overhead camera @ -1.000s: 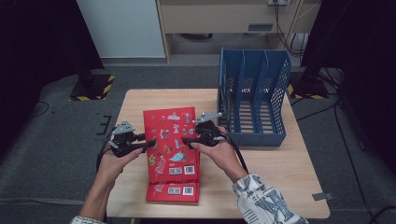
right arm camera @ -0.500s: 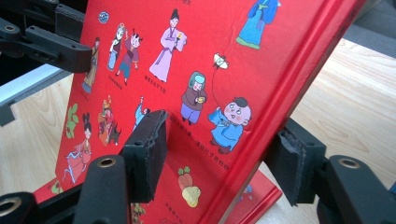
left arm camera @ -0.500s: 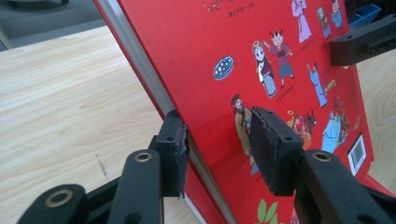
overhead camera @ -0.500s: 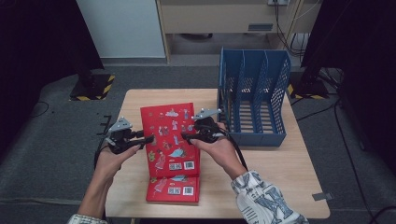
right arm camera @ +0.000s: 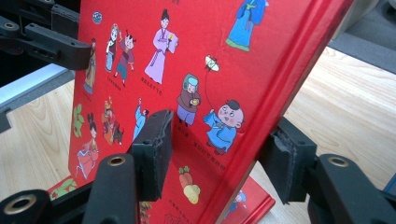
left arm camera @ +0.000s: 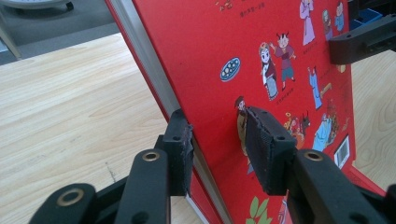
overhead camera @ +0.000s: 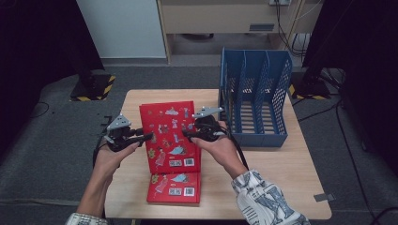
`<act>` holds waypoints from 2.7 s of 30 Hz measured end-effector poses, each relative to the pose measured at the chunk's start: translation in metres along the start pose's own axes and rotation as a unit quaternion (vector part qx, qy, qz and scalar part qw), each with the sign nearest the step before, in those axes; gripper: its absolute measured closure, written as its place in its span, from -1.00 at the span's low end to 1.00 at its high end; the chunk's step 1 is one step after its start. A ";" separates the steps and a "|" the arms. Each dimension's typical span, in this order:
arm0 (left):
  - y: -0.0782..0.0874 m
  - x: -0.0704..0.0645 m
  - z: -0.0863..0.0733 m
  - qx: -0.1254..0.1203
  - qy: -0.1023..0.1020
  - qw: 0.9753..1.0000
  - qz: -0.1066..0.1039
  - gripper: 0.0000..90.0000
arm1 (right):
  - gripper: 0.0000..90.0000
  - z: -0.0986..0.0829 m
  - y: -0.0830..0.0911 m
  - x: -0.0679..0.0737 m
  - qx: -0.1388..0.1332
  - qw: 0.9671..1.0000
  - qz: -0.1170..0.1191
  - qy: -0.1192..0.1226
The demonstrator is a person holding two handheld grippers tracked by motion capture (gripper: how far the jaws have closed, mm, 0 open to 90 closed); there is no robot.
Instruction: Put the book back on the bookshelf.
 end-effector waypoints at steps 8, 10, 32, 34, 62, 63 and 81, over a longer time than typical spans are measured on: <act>0.002 0.002 0.005 -0.001 -0.004 1.000 0.008 0.41 | 0.07 0.005 -0.001 0.000 -0.003 1.000 -0.005 0.006; 0.002 0.004 0.007 0.000 -0.008 1.000 0.012 0.42 | 0.09 0.007 -0.001 0.000 -0.005 1.000 -0.007 0.007; -0.022 0.020 0.030 -0.002 -0.019 0.999 0.036 0.41 | 0.12 0.020 -0.013 -0.023 -0.018 0.999 -0.038 0.014; -0.022 0.019 0.030 -0.002 -0.019 0.999 0.035 0.41 | 0.12 0.020 -0.013 -0.023 -0.018 0.999 -0.039 0.014; 0.003 -0.007 0.009 -0.045 -0.025 0.998 0.028 0.03 | 0.32 0.005 0.032 0.030 -0.052 0.996 0.041 0.065; 0.003 -0.007 0.009 -0.047 -0.024 0.998 0.027 0.02 | 0.32 0.005 0.032 0.031 -0.051 0.996 0.043 0.062; 0.003 -0.011 0.003 -0.053 -0.019 0.998 0.025 -0.09 | 0.44 0.022 0.023 0.042 -0.052 0.993 0.083 0.068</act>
Point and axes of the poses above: each handheld gripper's, and its own axes: y roughly backward along the jaws, z roughly out of its top, x roughly to its left, the point moved 6 cm from there along -y, roughly forward along the jaws, and after that the axes turned 6 degrees about -x, right-handed, at the moved point
